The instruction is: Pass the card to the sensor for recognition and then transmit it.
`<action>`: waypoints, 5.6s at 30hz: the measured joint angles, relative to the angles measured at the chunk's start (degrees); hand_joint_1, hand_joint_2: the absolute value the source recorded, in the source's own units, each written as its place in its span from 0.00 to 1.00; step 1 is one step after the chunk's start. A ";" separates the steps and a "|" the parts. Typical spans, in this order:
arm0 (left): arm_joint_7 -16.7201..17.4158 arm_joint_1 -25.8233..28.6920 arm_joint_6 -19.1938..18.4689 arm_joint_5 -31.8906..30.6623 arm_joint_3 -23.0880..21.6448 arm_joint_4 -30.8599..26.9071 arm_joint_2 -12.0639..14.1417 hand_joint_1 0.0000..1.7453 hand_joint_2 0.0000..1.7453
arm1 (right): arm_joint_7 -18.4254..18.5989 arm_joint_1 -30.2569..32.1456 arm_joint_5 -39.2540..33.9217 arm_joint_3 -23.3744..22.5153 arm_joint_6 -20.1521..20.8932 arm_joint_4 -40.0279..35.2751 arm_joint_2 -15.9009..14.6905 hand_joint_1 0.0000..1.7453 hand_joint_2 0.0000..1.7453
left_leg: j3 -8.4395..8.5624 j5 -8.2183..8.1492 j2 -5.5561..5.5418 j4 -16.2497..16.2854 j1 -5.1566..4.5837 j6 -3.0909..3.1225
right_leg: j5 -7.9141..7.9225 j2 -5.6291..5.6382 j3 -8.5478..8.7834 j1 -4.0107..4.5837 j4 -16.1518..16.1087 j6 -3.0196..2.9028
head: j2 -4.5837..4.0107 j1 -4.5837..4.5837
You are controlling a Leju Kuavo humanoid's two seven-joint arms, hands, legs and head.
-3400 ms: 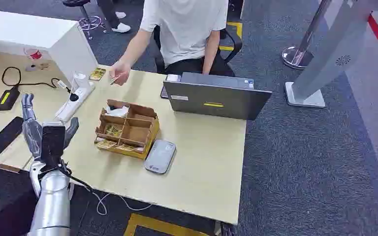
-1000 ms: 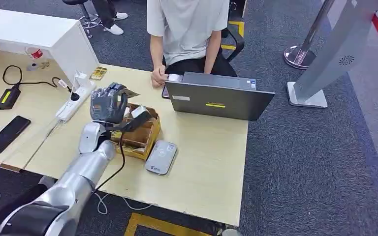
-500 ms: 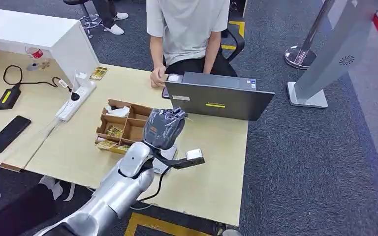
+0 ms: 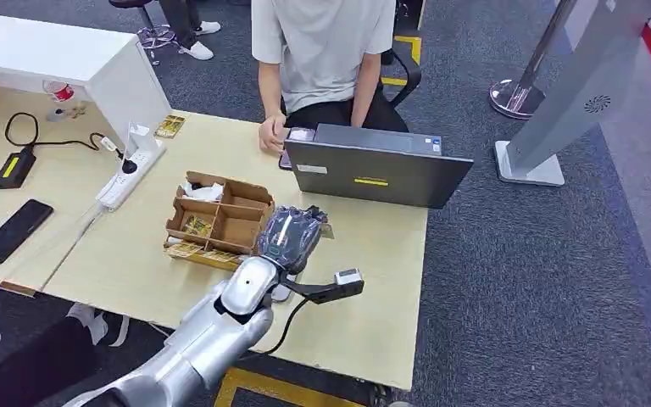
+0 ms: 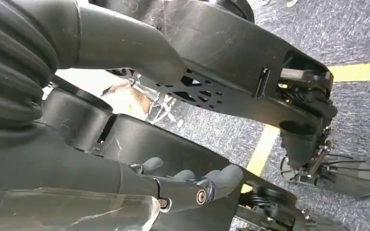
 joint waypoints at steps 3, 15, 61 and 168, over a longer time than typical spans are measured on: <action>1.46 0.97 0.00 -0.35 0.00 -0.20 0.50 1.00 1.00 | -0.35 0.17 -0.11 -0.15 -0.09 0.00 -0.26 0.00 1.00 | 0.00 0.00 0.00 0.00 0.00 0.00 | 0.00 0.00 0.00 0.00 0.00 0.00 | 0.00 0.00; 1.35 5.74 1.20 2.21 0.53 -0.37 4.42 1.00 1.00 | -1.24 0.50 0.00 -1.20 -0.33 0.00 -1.25 0.00 1.00 | -0.01 0.00 -0.02 -0.01 0.01 0.00 | -0.05 0.00 0.01 0.00 0.00 0.03 | 0.00 0.02; 2.88 -25.78 15.85 -6.40 8.83 16.00 -0.28 0.00 1.00 | -0.72 -1.09 7.21 1.71 1.11 0.00 -0.02 0.00 1.00 | -0.01 0.12 -0.16 0.01 0.00 0.08 | 0.04 -0.17 0.04 0.00 0.04 -0.03 | 0.00 0.02; -8.96 12.86 19.67 3.56 16.81 -3.80 13.38 1.00 1.00 | -5.62 2.48 6.01 -4.20 -0.70 -0.46 -2.03 0.00 1.00 | 0.01 -0.06 -0.12 -0.02 0.02 -0.05 | -0.21 -0.11 0.05 0.00 0.04 -0.08 | 0.00 0.02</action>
